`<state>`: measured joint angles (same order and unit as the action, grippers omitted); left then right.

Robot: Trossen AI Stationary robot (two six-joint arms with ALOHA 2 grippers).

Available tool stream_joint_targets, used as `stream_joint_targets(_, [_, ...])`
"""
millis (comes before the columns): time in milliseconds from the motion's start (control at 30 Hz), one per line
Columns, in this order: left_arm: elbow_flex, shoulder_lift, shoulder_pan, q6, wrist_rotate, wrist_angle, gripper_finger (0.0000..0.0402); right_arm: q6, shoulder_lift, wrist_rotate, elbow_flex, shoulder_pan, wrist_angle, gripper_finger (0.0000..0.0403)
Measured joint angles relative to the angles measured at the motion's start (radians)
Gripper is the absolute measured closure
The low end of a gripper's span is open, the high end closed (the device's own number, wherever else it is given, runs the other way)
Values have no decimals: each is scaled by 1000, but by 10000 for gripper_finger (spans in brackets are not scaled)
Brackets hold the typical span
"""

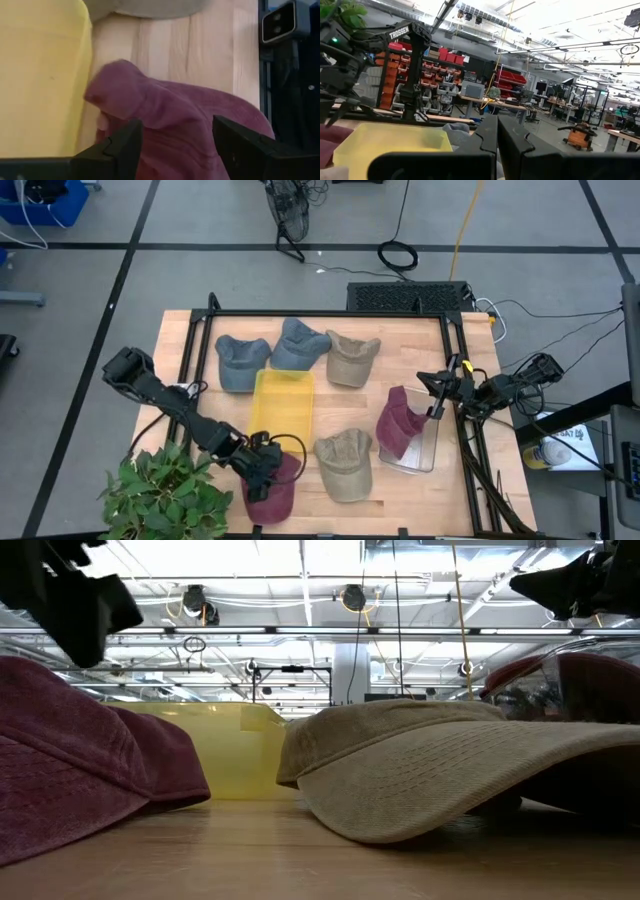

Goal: Pick & Place hat
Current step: Put the red cap into the transparent bin

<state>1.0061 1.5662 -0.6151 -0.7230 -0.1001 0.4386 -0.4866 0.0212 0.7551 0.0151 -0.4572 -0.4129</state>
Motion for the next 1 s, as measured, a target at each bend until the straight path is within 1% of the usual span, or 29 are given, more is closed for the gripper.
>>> stream_joint_targets(67, [0,0,-13,-13,8,-2,160,0,0,0,0,0,0,403])
stream_joint_targets(200, [0,0,-31,-26,57,-4,160,0,0,0,0,0,5,403])
stream_joint_targets(400, [0,19,-36,-41,70,-2,160,0,0,0,0,0,3,403])
stream_joint_targets(633, [-1,18,-14,21,52,-4,160,0,0,1,0,0,4,403])
stream_joint_targets(733, [-1,20,-9,33,84,-5,160,0,0,2,0,0,4,403])
stream_joint_targets(800, [-1,39,-3,25,114,-29,160,0,0,2,0,0,4,403])
stream_joint_targets(1000, [0,99,0,29,153,-61,160,-1,0,3,0,0,5,403])
